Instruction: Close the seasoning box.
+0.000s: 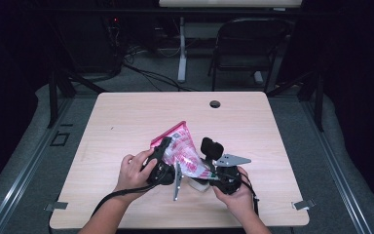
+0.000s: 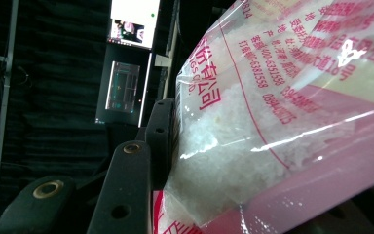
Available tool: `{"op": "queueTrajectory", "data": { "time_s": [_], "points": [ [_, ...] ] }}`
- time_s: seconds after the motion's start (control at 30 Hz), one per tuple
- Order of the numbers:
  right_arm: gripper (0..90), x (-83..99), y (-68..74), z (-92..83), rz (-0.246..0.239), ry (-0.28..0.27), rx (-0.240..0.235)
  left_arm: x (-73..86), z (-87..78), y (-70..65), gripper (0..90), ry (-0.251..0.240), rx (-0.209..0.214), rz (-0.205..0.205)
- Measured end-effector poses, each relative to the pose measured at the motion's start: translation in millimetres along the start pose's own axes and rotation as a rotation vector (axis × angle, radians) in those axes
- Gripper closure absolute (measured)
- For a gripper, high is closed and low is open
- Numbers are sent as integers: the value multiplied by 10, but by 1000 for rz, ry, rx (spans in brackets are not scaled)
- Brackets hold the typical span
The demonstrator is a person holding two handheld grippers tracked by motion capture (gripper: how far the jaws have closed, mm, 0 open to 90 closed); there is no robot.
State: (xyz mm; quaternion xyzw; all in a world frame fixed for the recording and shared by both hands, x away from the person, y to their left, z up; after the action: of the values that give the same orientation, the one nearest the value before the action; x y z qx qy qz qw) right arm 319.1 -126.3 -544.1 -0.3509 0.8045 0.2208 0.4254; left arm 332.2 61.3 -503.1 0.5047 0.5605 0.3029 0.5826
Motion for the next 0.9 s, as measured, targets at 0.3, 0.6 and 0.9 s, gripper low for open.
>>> {"op": "queueTrajectory", "data": {
  "time_s": [0.3,0.6,0.9],
  "points": [
    [899,4,-4,-5,3,3,0,-11,-2,2,654,-4,-7,12],
    [899,8,-3,0,5,4,2,-14,-1,2,655,-5,-5,15],
    [899,7,-4,3,3,2,3,-19,-3,7,655,-11,-13,19]
  ]
}}
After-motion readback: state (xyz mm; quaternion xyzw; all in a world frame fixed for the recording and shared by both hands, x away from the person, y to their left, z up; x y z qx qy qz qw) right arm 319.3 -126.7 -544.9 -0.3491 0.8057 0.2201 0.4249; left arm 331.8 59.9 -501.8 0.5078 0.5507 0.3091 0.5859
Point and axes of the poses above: each handheld gripper's, and its own axes: z roughly forward along the jaws, x roughly out of its underside, y roughly to its left, the point moved 4 cm from there along z, roughly forward along the jaws, and after that the axes turned 9 degrees about -z, right-handed, at the moved point
